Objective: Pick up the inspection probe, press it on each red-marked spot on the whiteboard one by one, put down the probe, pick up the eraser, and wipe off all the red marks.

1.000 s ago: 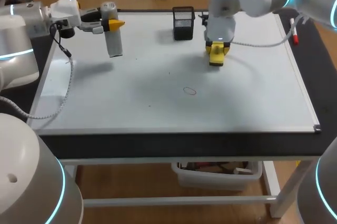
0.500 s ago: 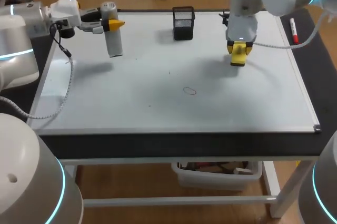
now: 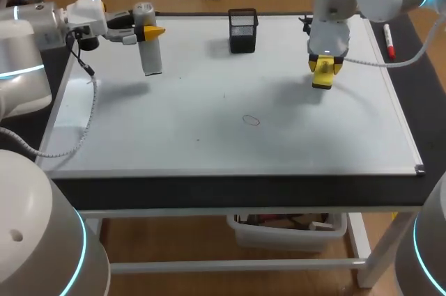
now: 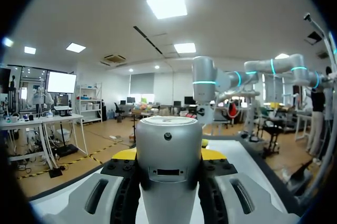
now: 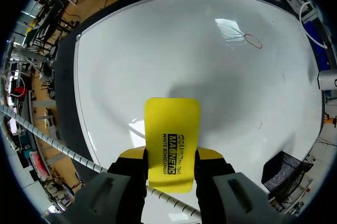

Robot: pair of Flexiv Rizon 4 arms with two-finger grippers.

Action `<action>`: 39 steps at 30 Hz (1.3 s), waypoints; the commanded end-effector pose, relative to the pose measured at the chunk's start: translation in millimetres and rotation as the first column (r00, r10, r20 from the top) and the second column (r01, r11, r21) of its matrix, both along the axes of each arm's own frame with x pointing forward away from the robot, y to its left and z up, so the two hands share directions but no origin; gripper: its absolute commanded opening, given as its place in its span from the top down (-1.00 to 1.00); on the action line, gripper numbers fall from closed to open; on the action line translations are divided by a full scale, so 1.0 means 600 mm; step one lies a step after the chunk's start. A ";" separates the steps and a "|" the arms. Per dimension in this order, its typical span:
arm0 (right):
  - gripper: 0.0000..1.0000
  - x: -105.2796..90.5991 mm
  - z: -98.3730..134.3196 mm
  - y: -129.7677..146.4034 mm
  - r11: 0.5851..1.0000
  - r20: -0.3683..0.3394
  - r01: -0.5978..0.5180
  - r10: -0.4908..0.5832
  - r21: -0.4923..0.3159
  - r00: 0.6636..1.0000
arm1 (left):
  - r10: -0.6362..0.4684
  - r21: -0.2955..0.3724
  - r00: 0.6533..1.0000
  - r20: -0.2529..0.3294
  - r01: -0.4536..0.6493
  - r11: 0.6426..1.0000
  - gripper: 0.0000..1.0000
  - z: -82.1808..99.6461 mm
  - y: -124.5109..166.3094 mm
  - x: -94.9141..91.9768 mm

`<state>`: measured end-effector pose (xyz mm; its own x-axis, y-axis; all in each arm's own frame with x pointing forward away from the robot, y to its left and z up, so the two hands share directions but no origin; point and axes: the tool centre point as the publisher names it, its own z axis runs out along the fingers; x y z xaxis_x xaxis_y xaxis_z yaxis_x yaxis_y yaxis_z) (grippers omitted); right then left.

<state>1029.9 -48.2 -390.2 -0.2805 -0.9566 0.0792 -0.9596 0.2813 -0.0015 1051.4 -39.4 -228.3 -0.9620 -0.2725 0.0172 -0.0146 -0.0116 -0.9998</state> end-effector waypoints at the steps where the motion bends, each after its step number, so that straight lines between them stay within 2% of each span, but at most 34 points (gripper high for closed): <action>1: 1.00 -0.001 0.003 -0.002 1.000 0.002 -0.002 0.002 -0.002 1.000 | 0.004 0.000 1.000 0.002 -0.004 1.000 1.00 0.001 -0.001 -0.001; 6: 1.00 -0.001 0.003 -0.002 1.000 0.002 -0.002 0.002 -0.002 1.000 | 0.000 0.000 1.000 0.003 0.000 1.000 1.00 0.004 -0.004 -0.004; 11: 1.00 -0.001 0.003 -0.002 1.000 0.002 -0.002 0.002 -0.002 1.000 | -0.057 0.009 0.998 -0.001 0.057 0.998 1.00 0.011 -0.038 -0.037; 17: 1.00 -0.001 0.003 -0.002 1.000 0.002 -0.002 0.002 -0.002 1.000 | -0.181 -0.024 0.983 0.027 0.182 0.983 1.00 0.020 -0.092 -0.092; 25: 1.00 -0.001 0.003 -0.002 1.000 0.002 -0.002 0.002 -0.002 1.000 | -0.339 -0.045 0.941 0.023 0.339 0.940 1.00 0.015 -0.174 -0.168; 32: 1.00 -0.001 0.003 -0.002 1.000 0.002 -0.002 0.002 -0.002 1.000 | -0.463 -0.078 0.886 0.023 0.463 0.883 1.00 0.007 -0.241 -0.225; 34: 1.00 -0.001 0.003 -0.002 1.000 0.002 -0.002 0.002 -0.002 1.000 | -0.492 -0.095 0.870 0.025 0.492 0.865 1.00 0.004 -0.258 -0.239; 39: 1.00 -0.001 0.003 -0.002 1.000 0.002 -0.002 0.002 -0.002 1.000 | -0.548 -0.087 0.836 0.021 0.548 0.832 1.00 -0.005 -0.298 -0.262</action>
